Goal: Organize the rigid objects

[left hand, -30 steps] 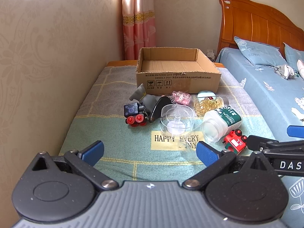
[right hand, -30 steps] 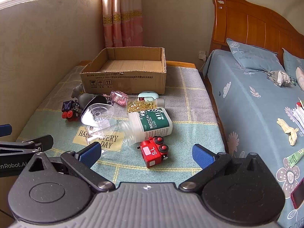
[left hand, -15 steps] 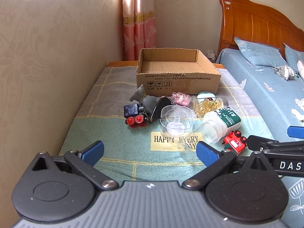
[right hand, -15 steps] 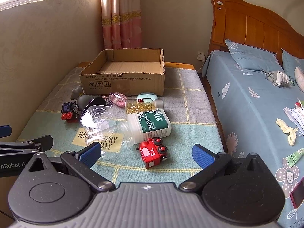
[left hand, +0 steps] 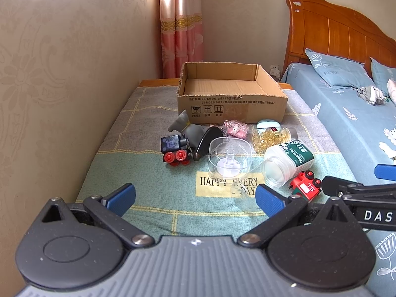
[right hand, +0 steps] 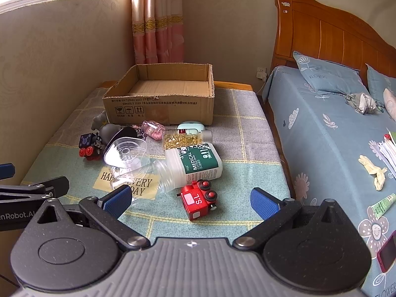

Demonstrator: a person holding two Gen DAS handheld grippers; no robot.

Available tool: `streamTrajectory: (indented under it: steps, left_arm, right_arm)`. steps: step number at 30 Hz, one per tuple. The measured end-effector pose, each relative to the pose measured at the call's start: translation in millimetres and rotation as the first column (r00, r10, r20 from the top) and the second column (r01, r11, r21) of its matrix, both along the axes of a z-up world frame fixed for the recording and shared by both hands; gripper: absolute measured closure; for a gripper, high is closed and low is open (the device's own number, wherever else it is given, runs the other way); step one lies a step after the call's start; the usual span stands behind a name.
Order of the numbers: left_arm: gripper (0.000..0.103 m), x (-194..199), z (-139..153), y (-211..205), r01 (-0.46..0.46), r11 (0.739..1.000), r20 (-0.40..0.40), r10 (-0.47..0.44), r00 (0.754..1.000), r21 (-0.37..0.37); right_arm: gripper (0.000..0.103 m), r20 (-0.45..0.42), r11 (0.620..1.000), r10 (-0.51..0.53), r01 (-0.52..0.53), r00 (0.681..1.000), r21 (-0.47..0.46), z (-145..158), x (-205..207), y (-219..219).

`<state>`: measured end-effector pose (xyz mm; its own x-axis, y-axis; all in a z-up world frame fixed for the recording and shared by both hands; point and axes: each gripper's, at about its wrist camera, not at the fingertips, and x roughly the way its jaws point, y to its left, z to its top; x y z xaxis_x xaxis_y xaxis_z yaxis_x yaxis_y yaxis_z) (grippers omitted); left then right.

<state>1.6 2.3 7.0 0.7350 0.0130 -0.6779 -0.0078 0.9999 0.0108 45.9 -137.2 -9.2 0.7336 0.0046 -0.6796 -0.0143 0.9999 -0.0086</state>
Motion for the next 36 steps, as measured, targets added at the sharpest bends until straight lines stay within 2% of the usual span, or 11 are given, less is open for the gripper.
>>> streamTrajectory:
  steps: [9,18,23,27,33,36]
  left_arm:
    - [0.001,4.8,0.5,-0.2,0.008,1.0,0.003,-0.008,1.0,-0.001]
    - [0.001,15.9,1.5,5.1,0.036,0.999,0.013,-0.035,0.999,-0.018]
    - [0.001,23.0,-0.5,8.8,0.056,0.998,0.021,-0.056,0.998,-0.011]
    - [0.001,31.3,-9.5,16.1,0.065,0.998,0.006,-0.064,0.998,-0.011]
    - [0.001,46.8,-32.6,29.8,0.055,0.998,-0.039,-0.055,0.998,-0.012]
    - [0.001,56.3,-45.6,36.8,0.039,0.999,-0.072,-0.04,0.997,-0.017]
  right_arm:
    - [0.0,0.009,1.0,0.009,-0.009,1.0,-0.005,2.9,1.5,1.2]
    - [0.0,0.044,0.998,0.07,-0.07,0.997,-0.006,6.5,7.8,3.3]
    - [0.0,0.09,0.99,0.139,-0.138,0.986,-0.021,2.4,10.1,-1.4]
    - [0.0,0.074,0.985,0.17,-0.167,0.983,-0.041,-15.2,17.0,-9.8]
    - [0.0,-0.033,0.984,0.165,-0.167,0.986,-0.06,-61.6,33.5,-25.5]
    - [0.0,-0.088,0.986,0.157,-0.161,0.984,-0.033,-81.7,41.9,-33.2]
